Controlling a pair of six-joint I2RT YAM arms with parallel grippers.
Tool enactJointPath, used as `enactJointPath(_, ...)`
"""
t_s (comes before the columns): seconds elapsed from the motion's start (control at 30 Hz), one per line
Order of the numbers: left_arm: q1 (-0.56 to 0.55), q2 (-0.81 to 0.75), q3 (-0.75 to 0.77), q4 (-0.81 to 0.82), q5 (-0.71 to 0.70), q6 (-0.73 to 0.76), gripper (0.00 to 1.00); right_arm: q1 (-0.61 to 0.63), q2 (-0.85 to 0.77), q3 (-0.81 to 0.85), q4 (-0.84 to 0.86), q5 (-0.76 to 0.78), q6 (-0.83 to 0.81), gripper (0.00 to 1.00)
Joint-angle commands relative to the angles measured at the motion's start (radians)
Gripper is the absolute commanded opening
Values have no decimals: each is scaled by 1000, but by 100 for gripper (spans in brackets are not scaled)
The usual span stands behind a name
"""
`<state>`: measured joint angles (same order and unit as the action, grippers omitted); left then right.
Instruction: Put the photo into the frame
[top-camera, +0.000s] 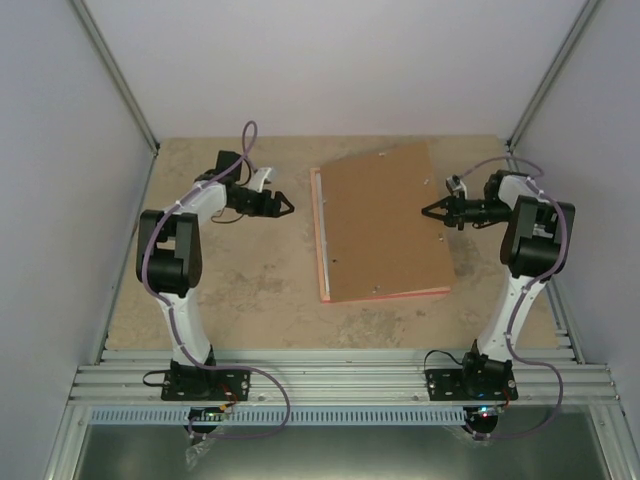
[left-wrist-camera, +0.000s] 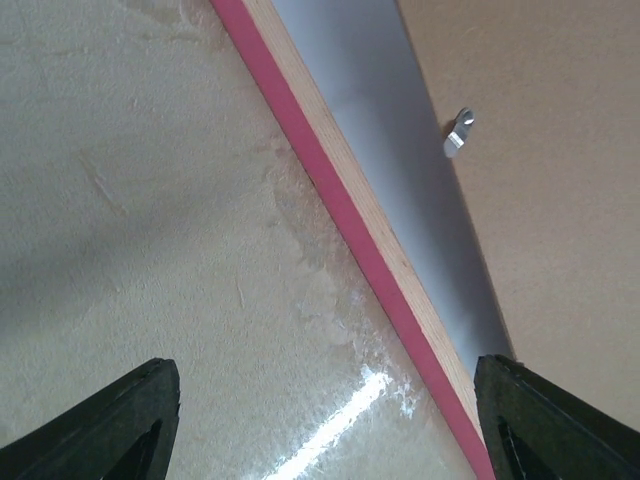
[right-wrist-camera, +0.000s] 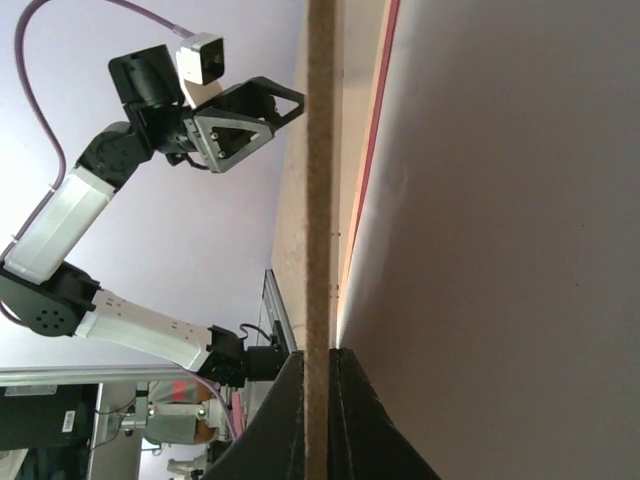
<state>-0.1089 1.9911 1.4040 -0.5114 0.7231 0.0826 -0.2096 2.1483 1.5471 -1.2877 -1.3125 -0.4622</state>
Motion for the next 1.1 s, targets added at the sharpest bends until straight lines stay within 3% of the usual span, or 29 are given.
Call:
enactJointPath(0.0,-6,-52,-10,6,-14,13,83,17,51,67,-53,-83,-43,1)
enactJointPath(0.7,-58,12,-18,-90,-53,40,83,22,308,252,-7,-41,48,1)
enactJointPath(1.07,-66,35,-34,-104,-69,42,83,31,360,360,29,-7,69,1)
